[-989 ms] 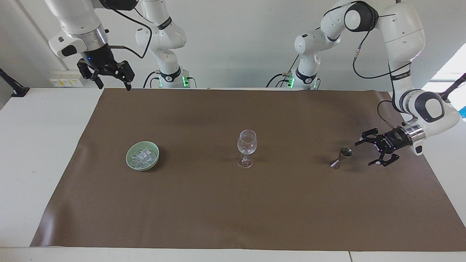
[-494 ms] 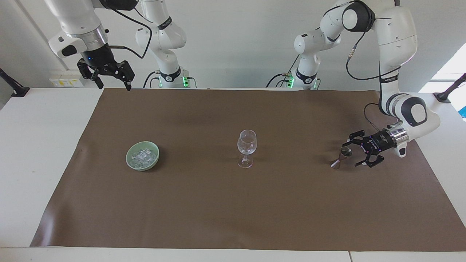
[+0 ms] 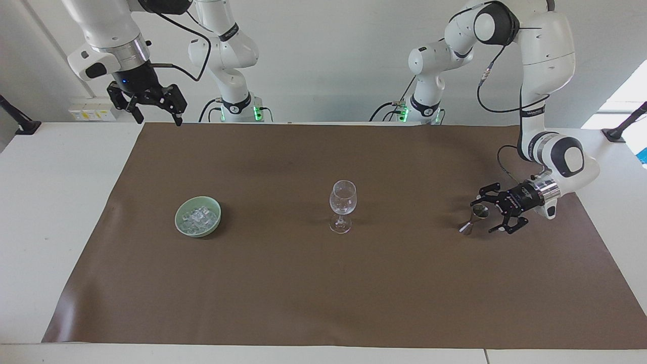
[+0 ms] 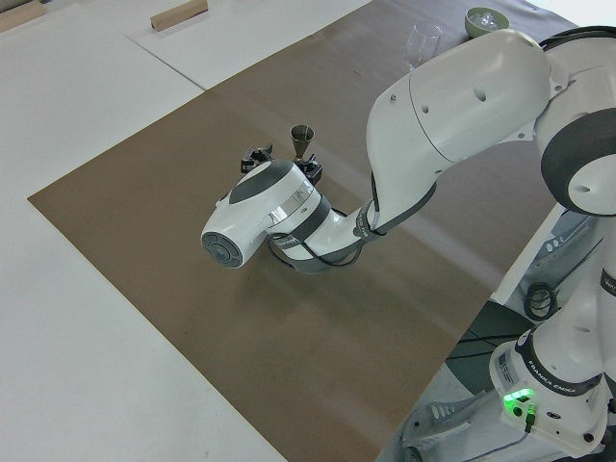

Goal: Pour wine and add ice with both arms
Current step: 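Reach the left gripper to the silver jigger and close on it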

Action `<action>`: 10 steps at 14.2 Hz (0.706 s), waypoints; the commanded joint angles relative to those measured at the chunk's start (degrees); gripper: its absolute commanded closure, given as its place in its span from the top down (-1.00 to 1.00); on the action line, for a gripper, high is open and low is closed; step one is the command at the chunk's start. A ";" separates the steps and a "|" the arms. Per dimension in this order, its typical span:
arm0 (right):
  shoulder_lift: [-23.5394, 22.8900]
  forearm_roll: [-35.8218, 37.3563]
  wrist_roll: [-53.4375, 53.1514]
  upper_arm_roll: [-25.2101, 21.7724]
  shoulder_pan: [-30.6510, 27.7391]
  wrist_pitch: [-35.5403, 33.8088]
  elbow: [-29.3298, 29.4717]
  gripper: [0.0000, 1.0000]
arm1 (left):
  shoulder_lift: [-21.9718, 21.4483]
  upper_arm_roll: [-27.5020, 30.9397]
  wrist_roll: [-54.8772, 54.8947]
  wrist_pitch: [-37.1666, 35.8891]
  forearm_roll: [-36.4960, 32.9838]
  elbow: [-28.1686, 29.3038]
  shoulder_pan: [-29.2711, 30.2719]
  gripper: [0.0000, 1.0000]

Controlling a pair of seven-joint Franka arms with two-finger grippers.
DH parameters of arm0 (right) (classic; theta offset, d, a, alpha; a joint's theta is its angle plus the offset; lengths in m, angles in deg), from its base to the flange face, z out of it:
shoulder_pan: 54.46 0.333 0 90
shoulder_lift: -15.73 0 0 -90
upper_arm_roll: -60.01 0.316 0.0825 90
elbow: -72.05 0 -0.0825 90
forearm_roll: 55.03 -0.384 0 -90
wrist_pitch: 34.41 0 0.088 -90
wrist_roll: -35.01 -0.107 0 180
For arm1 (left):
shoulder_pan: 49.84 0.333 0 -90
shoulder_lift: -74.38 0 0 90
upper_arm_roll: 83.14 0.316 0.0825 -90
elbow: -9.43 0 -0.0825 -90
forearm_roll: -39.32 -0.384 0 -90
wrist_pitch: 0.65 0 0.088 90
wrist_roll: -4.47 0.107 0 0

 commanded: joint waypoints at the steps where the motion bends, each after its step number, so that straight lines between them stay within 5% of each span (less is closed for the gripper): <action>1: 1.47 -0.95 1.48 0.43 -0.77 -0.25 -1.54 1.00 | 0.30 -0.05 2.43 0.61 2.44 2.14 -0.43 1.00; 10: 1.47 -0.95 1.48 0.43 -0.68 -0.25 -1.54 1.00 | 0.22 -0.40 3.30 -0.17 5.96 2.94 -0.79 0.65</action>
